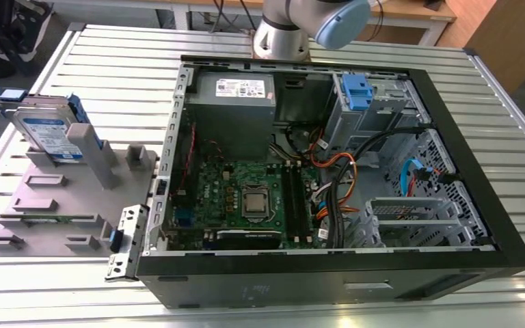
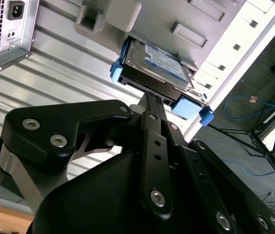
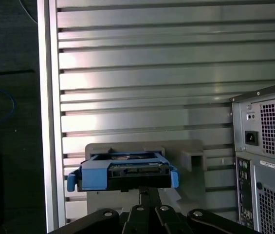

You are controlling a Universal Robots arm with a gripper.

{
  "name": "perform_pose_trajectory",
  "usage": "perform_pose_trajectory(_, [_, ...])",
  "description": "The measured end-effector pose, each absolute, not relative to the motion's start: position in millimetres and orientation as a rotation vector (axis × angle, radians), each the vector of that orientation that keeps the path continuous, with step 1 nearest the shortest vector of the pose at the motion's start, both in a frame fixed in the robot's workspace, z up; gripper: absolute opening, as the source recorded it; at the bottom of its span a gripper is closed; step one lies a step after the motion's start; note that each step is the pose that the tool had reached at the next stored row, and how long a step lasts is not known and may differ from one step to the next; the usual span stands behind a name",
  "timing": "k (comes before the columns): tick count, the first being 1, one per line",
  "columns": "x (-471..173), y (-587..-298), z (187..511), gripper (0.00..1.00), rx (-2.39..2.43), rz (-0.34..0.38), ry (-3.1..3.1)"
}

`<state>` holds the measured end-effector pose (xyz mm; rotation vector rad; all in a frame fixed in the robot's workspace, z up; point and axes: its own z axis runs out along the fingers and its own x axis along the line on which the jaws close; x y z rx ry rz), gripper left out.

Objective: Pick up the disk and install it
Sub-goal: 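Reach for the disk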

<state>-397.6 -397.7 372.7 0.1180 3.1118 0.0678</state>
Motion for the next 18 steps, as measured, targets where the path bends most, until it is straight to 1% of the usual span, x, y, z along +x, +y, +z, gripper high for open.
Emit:
perform_pose_trajectory(6, [-403,-398,364,0.11,0.118,0.067,3.112])
perform_pose_trajectory(18, [-412,-398,356,0.11,0.118,0.068,3.112])
